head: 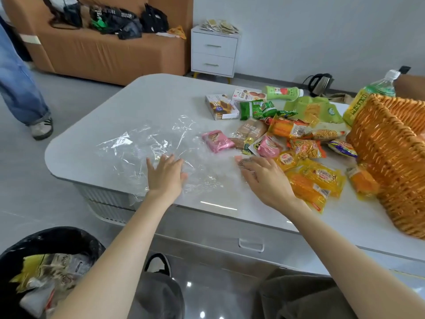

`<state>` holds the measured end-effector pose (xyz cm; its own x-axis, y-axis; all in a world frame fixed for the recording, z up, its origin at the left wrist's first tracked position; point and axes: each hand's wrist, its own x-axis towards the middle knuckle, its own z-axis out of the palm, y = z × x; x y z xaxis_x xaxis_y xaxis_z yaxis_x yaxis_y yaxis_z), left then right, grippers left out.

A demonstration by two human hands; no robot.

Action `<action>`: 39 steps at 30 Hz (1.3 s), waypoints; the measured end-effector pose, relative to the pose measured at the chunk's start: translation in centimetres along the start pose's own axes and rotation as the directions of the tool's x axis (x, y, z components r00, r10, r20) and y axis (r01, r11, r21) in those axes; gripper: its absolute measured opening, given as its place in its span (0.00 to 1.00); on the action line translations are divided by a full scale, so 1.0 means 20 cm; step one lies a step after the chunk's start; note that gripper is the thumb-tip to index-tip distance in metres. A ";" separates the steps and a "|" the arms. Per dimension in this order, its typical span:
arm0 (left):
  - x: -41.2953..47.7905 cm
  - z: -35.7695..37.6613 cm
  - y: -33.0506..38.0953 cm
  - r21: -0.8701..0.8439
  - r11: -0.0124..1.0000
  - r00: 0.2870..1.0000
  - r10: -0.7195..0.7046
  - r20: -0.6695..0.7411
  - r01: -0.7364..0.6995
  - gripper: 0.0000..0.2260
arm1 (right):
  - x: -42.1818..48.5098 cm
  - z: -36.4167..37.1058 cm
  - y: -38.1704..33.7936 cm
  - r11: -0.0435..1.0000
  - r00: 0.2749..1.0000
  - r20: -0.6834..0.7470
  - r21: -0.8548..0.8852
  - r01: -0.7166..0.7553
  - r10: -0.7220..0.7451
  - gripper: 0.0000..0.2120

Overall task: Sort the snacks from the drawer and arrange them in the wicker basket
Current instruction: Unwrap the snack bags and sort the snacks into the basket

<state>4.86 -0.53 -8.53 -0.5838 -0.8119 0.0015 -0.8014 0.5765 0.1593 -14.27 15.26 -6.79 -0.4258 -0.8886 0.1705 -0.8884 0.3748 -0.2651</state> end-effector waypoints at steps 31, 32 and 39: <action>0.02 -0.08 0.21 -0.257 0.939 0.967 0.191 -0.171 -0.231 0.21 | 0.06 -0.11 -0.01 0.757 0.898 -0.044 0.556 -0.342 0.438 0.15; 0.01 -0.06 0.27 -0.280 0.921 0.962 0.267 -0.053 -0.271 0.24 | 0.06 -0.12 -0.01 0.716 0.890 -0.030 0.607 -0.344 0.454 0.14; 0.05 0.04 0.37 -0.136 0.961 0.937 0.266 0.225 -0.240 0.38 | 0.05 -0.10 0.01 0.493 0.878 0.053 0.810 -0.316 0.476 0.10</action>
<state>-1.76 3.01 -8.17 -0.7897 -0.5869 -0.1785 -0.6124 0.7367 0.2870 -15.17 14.93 -4.72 -0.7879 -0.6153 -0.0266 -0.1643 0.2516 -0.9538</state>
